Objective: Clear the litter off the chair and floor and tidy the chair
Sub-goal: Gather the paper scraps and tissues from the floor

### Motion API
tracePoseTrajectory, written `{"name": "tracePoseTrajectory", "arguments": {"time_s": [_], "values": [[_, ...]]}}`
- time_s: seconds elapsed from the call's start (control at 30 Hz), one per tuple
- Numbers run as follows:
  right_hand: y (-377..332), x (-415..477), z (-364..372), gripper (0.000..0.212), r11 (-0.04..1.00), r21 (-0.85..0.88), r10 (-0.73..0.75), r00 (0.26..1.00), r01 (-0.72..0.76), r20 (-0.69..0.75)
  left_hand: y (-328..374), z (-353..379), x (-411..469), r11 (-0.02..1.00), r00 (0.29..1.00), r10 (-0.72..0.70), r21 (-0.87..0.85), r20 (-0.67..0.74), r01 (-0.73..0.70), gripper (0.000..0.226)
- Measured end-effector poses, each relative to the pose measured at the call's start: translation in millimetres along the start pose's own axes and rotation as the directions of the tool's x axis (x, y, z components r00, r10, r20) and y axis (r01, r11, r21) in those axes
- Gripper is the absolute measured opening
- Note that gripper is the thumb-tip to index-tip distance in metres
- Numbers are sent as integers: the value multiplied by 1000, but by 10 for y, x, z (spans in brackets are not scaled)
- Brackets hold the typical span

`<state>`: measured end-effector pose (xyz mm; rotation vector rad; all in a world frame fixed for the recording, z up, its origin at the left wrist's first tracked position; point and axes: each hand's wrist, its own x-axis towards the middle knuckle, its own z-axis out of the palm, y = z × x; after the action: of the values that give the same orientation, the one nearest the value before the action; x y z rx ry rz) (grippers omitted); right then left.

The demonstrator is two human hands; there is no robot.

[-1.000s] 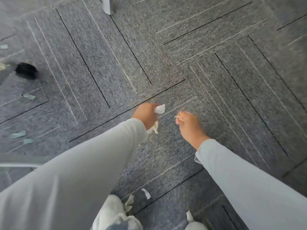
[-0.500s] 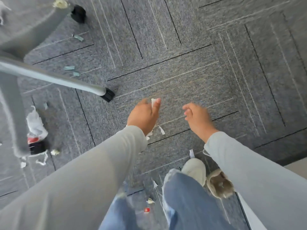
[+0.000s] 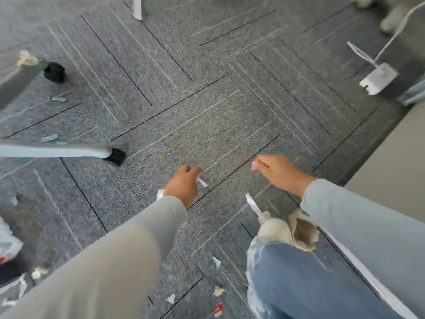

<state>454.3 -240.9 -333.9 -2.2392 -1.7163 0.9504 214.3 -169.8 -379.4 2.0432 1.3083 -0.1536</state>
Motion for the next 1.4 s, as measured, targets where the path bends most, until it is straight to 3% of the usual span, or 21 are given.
{"name": "tracePoseTrajectory", "arguments": {"time_s": [0.1, 0.2, 0.37, 0.47, 0.53, 0.7, 0.83, 0.93, 1.07, 1.13, 1.2, 1.4], "values": [[153, -253, 93, 26, 998, 15, 58, 998, -57, -12, 38, 105, -60, 999, 997, 35, 32, -71, -33, 33], [435, -248, 548, 20, 989, -28, 144, 989, -144, 25, -110, 362, -26, 995, 995, -40, 86, -92, 48, 35], [960, -228, 1090, 42, 952, -167, 268, 962, -256, 53, -445, 739, 5, 969, 969, -207, 105, -134, 222, 62], [1133, -361, 1301, 76, 853, -228, 485, 874, -470, 13, -482, 859, 25, 960, 969, -222, 151, -106, 237, 67], [1145, -494, 1464, 81, 808, -235, 561, 827, -540, 28, -473, 912, 55, 954, 971, -230, 184, -70, 239, 64], [1156, -597, 1653, 27, 902, -119, 420, 907, -415, 16, -475, 978, 183, 942, 958, -273, 178, -86, 284, 40], [1092, -490, 1591, 13, 958, -128, 264, 964, -257, 40, -500, 1034, 167, 945, 959, -264, 171, -99, 278, 34], [1002, -355, 1499, 13, 968, -71, 239, 970, -242, -53, -464, 1065, 153, 974, 977, -118, 173, -178, 149, 29], [933, -267, 1368, 6, 966, 51, 254, 967, -253, -24, -369, 1044, 280, 937, 990, 110, 341, -92, -73, 32], [904, -272, 1328, 21, 959, 150, 240, 971, -241, 25, -324, 1027, 380, 909, 987, 151, 399, -50, -119, 36], [887, -297, 1320, 21, 957, 205, 198, 979, -204, 47, -277, 1027, 463, 901, 985, 165, 415, -48, -131, 40], [893, -343, 1363, 32, 983, 161, 84, 994, -93, 63, -210, 1106, 451, 928, 988, 126, 362, -90, -85, 36]]}}
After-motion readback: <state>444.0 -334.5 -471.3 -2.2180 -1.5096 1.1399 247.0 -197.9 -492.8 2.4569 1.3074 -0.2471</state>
